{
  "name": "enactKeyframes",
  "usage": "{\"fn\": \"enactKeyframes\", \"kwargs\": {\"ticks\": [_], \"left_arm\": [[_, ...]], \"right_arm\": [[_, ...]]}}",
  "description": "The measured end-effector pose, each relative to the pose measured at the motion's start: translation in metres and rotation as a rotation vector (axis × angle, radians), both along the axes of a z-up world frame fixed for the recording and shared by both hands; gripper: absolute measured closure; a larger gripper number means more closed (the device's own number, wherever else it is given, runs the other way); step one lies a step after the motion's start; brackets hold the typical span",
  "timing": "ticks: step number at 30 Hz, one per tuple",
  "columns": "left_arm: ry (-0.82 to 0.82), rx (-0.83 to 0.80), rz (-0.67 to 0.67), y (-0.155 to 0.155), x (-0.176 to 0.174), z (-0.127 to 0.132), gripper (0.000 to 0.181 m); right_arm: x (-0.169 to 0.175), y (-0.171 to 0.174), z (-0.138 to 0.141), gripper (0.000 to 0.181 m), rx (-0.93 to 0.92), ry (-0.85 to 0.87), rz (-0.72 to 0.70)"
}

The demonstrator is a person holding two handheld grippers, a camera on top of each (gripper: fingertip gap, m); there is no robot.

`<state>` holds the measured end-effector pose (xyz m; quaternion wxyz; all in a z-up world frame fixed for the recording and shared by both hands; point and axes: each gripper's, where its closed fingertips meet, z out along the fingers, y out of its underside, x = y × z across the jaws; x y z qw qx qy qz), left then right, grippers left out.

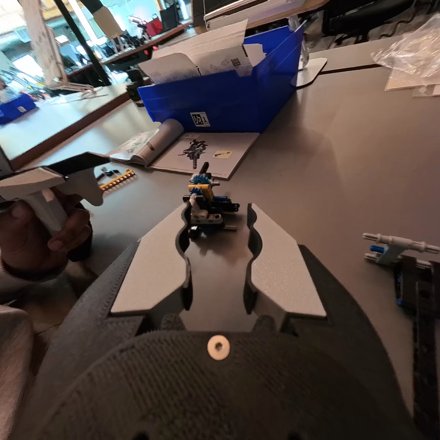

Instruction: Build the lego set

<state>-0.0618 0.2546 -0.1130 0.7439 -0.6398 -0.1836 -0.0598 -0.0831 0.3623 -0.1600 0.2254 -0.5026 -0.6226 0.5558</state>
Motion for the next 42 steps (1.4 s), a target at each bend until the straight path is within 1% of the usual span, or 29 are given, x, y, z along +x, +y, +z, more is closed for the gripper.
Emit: {"fn": "enactKeyframes", "kwargs": {"ticks": [2, 4, 6, 8, 14, 21, 25, 30, 34, 38, 42], "left_arm": [[-0.006, 0.001, 0.001, 0.0, -0.001, 0.0, 0.141], [-0.008, 0.001, 0.003, 0.0, -0.001, 0.0, 0.141], [-0.008, -0.002, 0.005, 0.0, -0.001, -0.001, 0.141], [-0.008, -0.004, 0.007, 0.0, -0.002, -0.001, 0.141], [-0.01, -0.011, 0.019, 0.0, -0.003, -0.002, 0.141], [-0.006, -0.019, 0.022, 0.0, -0.003, -0.002, 0.141], [-0.007, -0.019, 0.022, 0.0, -0.003, -0.002, 0.141], [-0.006, -0.017, 0.021, 0.0, -0.003, -0.002, 0.141], [-0.01, -0.015, 0.019, 0.0, -0.003, -0.002, 0.141], [-0.021, -0.013, 0.019, 0.0, -0.004, -0.002, 0.141], [-0.028, -0.012, 0.018, 0.0, -0.005, -0.003, 0.141]], "right_arm": [[0.004, 0.0, 0.001, 0.134, 0.074, 0.01, -0.052], [0.008, -0.008, -0.001, 0.125, 0.113, 0.004, -0.081], [0.012, -0.02, -0.008, 0.116, 0.127, -0.014, -0.082], [0.012, -0.028, -0.013, 0.11, 0.16, -0.032, -0.084], [0.006, -0.033, -0.021, 0.108, 0.301, -0.03, -0.083], [0.0, -0.035, -0.022, 0.107, 0.314, -0.026, -0.058], [-0.003, -0.04, -0.029, 0.107, 0.378, -0.038, -0.03], [-0.005, -0.045, -0.029, 0.109, 0.482, 0.0, -0.013], [-0.001, -0.052, -0.027, 0.122, 0.476, 0.02, 0.03], [0.0, -0.052, -0.027, 0.133, 0.483, 0.023, 0.033], [-0.001, -0.052, -0.026, 0.136, 0.495, 0.032, 0.032]]}}
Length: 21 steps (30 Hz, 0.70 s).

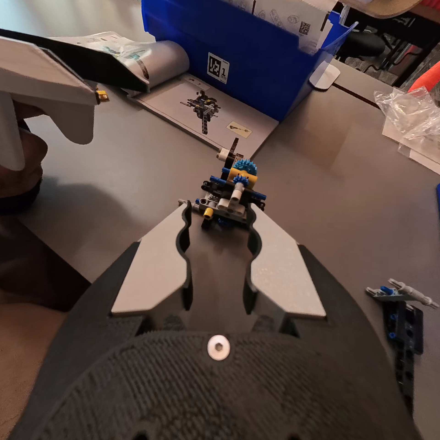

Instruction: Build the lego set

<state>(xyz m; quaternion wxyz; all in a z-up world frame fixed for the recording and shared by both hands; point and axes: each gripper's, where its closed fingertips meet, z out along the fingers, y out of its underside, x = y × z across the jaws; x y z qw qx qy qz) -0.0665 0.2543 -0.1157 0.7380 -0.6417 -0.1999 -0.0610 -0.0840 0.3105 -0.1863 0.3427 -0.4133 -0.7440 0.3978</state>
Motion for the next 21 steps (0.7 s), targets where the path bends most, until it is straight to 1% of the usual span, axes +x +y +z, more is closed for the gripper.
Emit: {"fn": "enactKeyframes", "kwargs": {"ticks": [4, 13, 21], "left_arm": [[0.022, -0.015, 0.0, 0.0019, 0.003, -0.0003, 0.142], [0.013, -0.012, -0.006, 0.0024, 0.0036, -0.0007, 0.142], [0.012, -0.011, -0.007, 0.0025, 0.0035, -0.0006, 0.141]], "right_arm": [[0.0002, 0.0016, -0.0033, 0.137, 0.048, 0.001, 0.002], [-0.0035, 0.0071, -0.0034, 0.139, 0.162, 0.051, -0.011], [-0.0014, 0.0065, 0.0026, 0.141, 0.063, 0.056, 0.017]]}}
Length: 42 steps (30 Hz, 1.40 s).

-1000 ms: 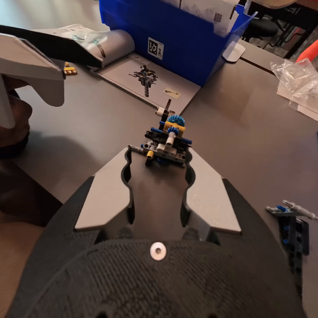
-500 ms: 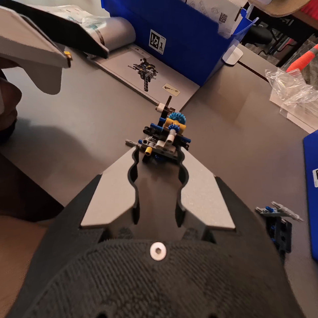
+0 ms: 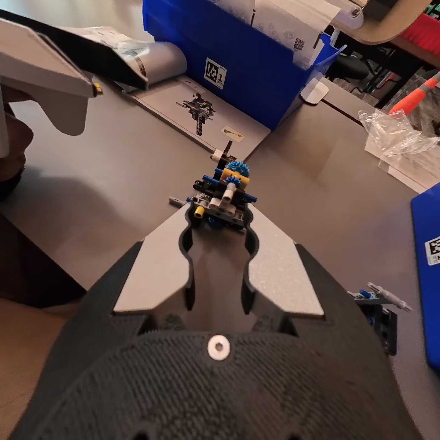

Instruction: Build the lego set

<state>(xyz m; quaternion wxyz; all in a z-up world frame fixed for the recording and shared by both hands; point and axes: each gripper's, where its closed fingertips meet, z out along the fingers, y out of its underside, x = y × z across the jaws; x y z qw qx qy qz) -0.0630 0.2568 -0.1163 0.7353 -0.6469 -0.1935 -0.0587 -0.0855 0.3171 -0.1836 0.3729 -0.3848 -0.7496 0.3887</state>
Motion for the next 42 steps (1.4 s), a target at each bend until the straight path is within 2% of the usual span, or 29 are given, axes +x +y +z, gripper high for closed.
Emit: {"fn": "enactKeyframes", "kwargs": {"ticks": [42], "left_arm": [[-0.017, 0.004, -0.003, -0.0006, -0.0014, -0.0003, 0.141]], "right_arm": [[-0.0035, -0.0031, -0.0093, 0.147, 0.063, -0.013, -0.003]]}}
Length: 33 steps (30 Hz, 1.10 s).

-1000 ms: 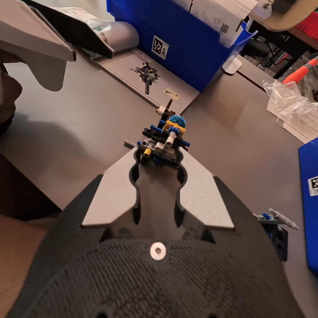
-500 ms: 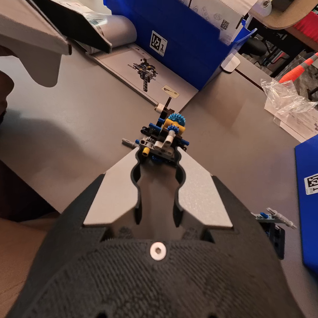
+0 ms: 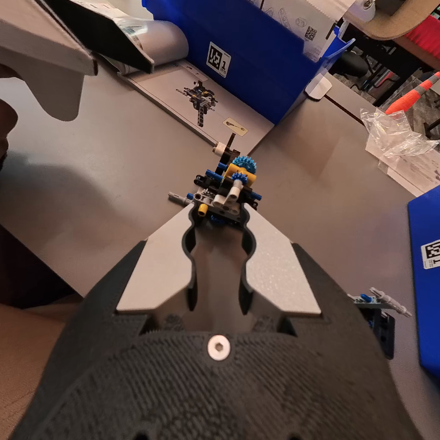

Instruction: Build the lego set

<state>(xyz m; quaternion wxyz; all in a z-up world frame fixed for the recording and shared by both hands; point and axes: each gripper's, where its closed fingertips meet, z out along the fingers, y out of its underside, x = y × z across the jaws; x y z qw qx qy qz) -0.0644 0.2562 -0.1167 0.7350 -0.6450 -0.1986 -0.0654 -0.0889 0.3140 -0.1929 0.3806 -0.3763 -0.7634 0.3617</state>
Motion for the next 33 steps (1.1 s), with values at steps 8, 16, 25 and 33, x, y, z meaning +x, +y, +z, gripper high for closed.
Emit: {"fn": "enactKeyframes", "kwargs": {"ticks": [8, 16, 25, 33], "left_arm": [[-0.002, 0.001, 0.0, -0.0003, -0.0001, 0.0001, 0.141], [-0.004, 0.001, 0.0, -0.0003, -0.0004, 0.0001, 0.141], [-0.004, 0.002, 0.001, -0.0005, -0.0004, 0.0002, 0.141], [-0.009, 0.006, 0.001, -0.0007, -0.0009, 0.0004, 0.141]], "right_arm": [[0.0, 0.0003, 0.0004, 0.148, -0.004, 0.001, 0.0], [-0.0001, 0.0002, 0.0003, 0.148, -0.003, 0.001, 0.0], [0.0003, 0.0004, 0.0029, 0.142, -0.011, 0.008, -0.001], [0.0079, 0.0041, 0.0078, 0.143, -0.062, -0.004, 0.009]]}}
